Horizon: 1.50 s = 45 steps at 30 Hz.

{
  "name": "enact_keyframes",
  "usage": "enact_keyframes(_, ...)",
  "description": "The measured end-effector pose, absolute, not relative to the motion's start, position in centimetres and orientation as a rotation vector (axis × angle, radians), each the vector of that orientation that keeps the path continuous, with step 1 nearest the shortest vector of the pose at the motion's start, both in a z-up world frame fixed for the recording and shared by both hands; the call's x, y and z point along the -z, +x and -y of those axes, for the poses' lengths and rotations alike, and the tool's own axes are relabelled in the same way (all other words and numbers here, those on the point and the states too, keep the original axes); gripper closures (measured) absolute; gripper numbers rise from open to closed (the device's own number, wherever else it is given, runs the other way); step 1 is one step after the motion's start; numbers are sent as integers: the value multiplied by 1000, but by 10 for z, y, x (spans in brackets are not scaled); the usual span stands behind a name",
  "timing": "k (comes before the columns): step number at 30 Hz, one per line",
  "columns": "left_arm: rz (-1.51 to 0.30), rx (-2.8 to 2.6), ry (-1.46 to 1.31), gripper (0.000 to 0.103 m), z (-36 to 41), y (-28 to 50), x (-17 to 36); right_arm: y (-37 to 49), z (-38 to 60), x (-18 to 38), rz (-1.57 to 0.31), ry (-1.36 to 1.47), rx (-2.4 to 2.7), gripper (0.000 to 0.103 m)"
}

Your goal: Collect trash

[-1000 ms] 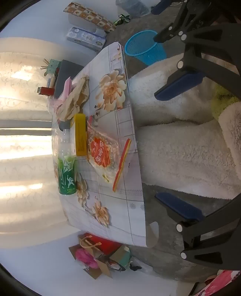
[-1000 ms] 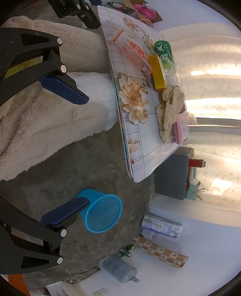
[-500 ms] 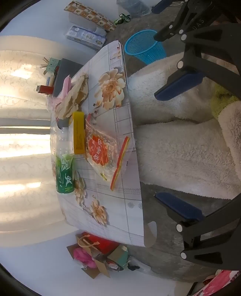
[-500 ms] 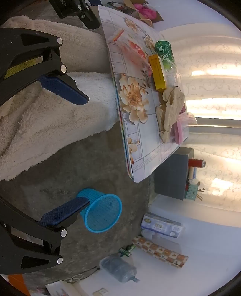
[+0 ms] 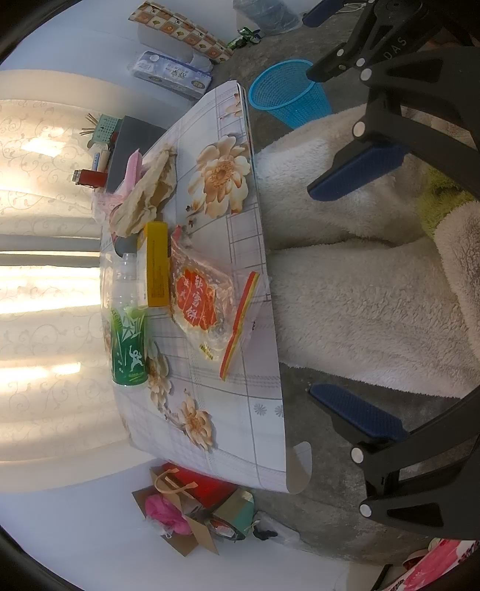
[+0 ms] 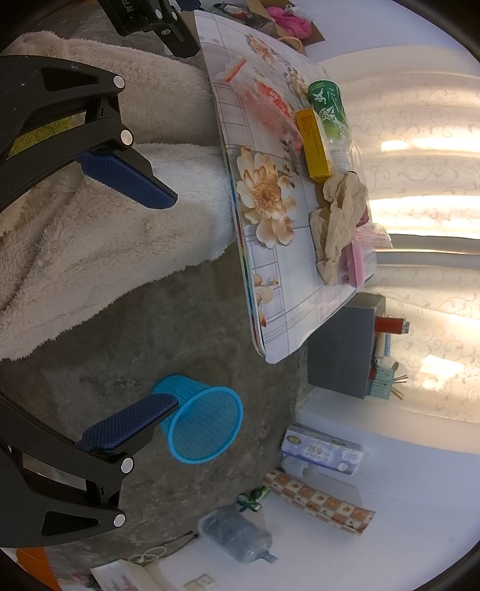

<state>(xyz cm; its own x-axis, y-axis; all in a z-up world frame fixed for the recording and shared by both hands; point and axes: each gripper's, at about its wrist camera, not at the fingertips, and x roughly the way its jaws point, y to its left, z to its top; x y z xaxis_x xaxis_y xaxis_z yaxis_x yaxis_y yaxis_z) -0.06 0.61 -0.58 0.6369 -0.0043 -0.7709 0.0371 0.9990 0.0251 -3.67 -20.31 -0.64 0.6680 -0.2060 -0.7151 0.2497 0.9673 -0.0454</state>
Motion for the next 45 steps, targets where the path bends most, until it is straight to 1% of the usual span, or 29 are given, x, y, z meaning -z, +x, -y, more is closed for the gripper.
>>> enact_keyframes(45, -884, 22, 39, 6, -7, 1, 7, -32, 203, 7, -798, 57, 259, 7)
